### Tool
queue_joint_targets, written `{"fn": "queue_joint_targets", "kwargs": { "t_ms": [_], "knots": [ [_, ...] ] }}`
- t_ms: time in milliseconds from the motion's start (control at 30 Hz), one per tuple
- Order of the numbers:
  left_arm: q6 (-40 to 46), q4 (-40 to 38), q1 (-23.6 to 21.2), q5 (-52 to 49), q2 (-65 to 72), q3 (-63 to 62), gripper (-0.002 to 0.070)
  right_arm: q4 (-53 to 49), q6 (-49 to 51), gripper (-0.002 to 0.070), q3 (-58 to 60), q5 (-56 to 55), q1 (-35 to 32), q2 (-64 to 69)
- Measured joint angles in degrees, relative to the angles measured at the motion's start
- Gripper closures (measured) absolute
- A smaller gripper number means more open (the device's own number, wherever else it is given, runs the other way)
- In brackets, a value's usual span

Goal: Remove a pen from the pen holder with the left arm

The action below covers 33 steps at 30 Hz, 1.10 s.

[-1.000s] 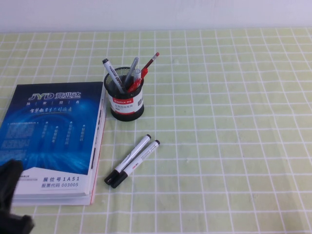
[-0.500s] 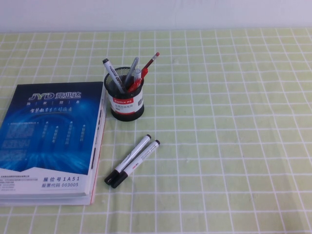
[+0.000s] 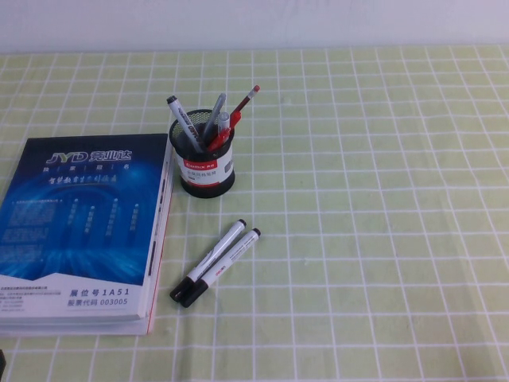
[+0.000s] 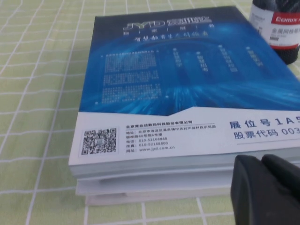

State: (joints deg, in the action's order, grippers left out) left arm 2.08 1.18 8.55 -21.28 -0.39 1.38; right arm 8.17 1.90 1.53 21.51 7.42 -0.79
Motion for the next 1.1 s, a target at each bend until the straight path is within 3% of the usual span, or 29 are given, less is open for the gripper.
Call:
{"fn": "queue_joint_targets", "kwargs": {
  "t_ms": [1100],
  "knots": [
    [0.0, 0.4, 0.0, -0.7, 0.0, 0.0, 0.0678, 0.0, 0.0, 0.0691, 0.0, 0.0, 0.0, 0.0]
  ]
}}
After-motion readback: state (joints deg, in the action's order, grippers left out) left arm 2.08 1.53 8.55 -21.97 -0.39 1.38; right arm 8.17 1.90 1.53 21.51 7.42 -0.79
